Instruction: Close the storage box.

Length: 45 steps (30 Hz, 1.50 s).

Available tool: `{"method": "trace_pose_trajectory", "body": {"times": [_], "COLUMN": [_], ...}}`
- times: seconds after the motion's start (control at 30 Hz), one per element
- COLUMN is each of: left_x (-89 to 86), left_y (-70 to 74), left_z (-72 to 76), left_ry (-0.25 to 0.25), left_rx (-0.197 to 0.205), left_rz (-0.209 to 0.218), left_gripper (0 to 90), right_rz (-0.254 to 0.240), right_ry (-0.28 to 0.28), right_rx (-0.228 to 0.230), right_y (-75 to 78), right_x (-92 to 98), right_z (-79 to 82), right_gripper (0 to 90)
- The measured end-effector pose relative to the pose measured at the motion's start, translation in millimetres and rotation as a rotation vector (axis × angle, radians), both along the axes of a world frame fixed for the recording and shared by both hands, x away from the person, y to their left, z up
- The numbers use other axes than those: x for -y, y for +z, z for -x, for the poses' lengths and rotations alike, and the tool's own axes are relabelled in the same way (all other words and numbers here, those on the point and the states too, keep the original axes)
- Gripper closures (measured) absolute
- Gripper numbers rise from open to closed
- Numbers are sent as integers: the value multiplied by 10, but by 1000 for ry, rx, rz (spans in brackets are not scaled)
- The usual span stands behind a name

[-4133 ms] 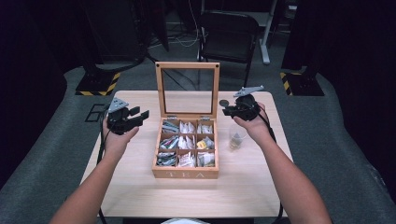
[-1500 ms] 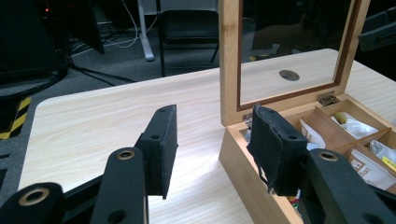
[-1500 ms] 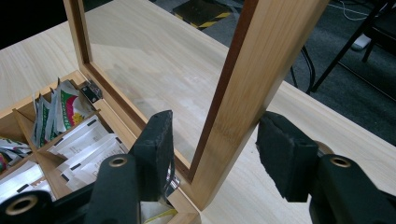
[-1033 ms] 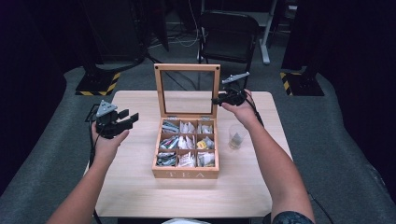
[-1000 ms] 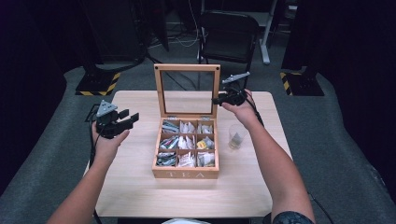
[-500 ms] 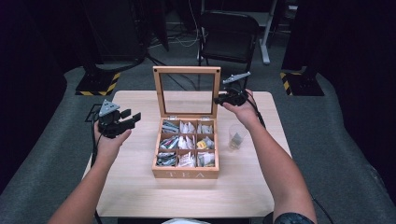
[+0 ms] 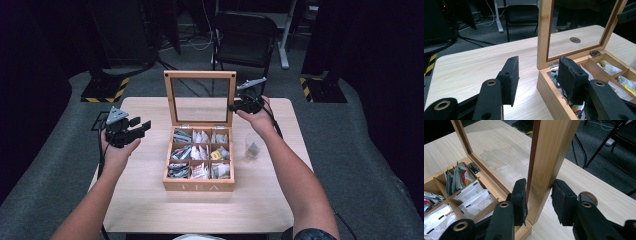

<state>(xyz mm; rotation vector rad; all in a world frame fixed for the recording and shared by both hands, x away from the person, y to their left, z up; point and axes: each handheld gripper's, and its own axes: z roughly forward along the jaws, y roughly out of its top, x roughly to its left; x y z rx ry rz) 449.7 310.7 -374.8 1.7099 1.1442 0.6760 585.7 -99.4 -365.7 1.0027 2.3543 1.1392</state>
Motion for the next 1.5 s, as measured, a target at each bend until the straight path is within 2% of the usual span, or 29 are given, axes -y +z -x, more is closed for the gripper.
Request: {"method": "trace_pose_trajectory", "body": {"times": [0.1, 0.33, 0.53, 0.73, 0.93, 1.23, 1.5], "left_x": [9, 81, 195, 280, 355, 446, 513], "left_y": [4, 3, 26, 59, 91, 109, 130], "left_z": [-13, -68, -143, -233, -308, -441, -515], "left_ry": [-2, -12, -34, -46, -54, -52, -72], "left_rx": [1, -4, -4, -2, 0, -1, -2], "left_rz": [-2, -1, -1, 8, 22, 12, 8], "left_gripper": [517, 517, 518, 523, 532, 556, 582], "right_rz": [1, -35, -24, -64, -65, -74, -68], "right_ry": [-5, 2, 24, 29, 43, 59, 58], "right_rx": [10, 16, 21, 10, 17, 24, 26], "right_y": [-1, -20, -4, -22, -27, -46, -48], "right_x": [8, 48, 61, 93, 107, 126, 120], "right_z": [24, 107, 143, 203, 248, 303, 337], "right_gripper": [689, 694, 696, 693, 689, 684, 682]}}
